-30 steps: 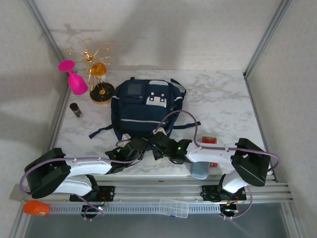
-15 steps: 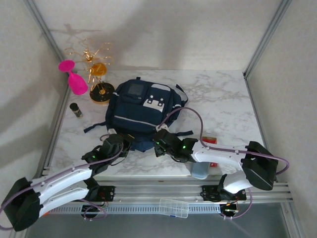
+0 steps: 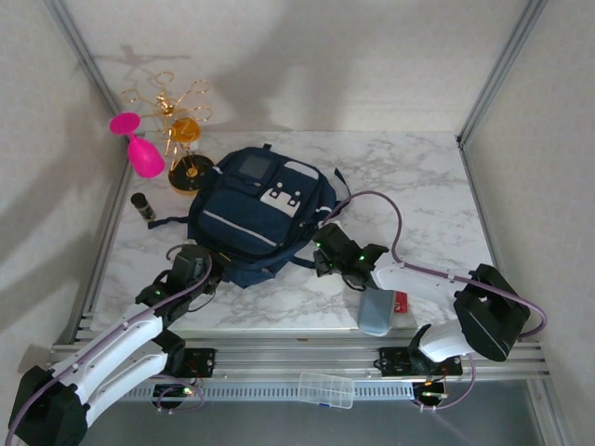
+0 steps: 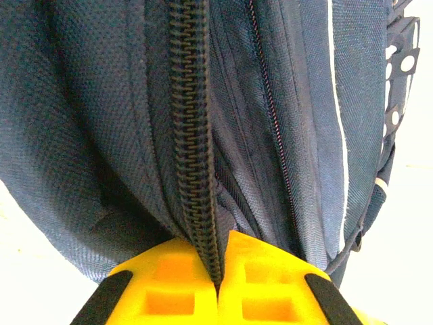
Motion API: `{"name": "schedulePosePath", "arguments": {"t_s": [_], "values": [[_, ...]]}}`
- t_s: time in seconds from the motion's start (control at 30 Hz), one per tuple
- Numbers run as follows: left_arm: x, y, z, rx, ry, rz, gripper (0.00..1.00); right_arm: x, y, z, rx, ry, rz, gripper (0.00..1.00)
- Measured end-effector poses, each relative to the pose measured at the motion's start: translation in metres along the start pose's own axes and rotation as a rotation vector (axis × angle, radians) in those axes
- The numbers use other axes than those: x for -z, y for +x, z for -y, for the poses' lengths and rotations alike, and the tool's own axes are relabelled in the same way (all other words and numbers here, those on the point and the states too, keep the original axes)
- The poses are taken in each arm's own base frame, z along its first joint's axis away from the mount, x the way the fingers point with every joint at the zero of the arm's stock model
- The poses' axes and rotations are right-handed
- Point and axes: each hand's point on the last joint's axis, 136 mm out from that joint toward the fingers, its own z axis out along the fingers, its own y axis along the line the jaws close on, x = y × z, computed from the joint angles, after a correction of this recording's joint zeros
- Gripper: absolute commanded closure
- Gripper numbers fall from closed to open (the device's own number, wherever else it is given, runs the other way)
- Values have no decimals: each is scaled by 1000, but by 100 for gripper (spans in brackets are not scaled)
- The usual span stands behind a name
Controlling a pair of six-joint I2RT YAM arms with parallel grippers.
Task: Pack the student bag
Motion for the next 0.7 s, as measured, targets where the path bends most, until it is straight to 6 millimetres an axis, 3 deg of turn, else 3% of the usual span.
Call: {"name": "schedulePosePath", "arguments": {"t_s": [0.17,0.3,0.47,0.7], "values": [[-1,1,4,-2,14,-7,100,9,4,-72,139,-248,7,71],[-1,2,3,-2,14,-12,100,9,13,-109,238,-404,6,59],[-1,3,4,-1,17,-20,100,-3,14,-125,290,-484,20,50],[-4,4,1,-1,3,-26,100,-26,16,-117,281,-504,5,39]]}}
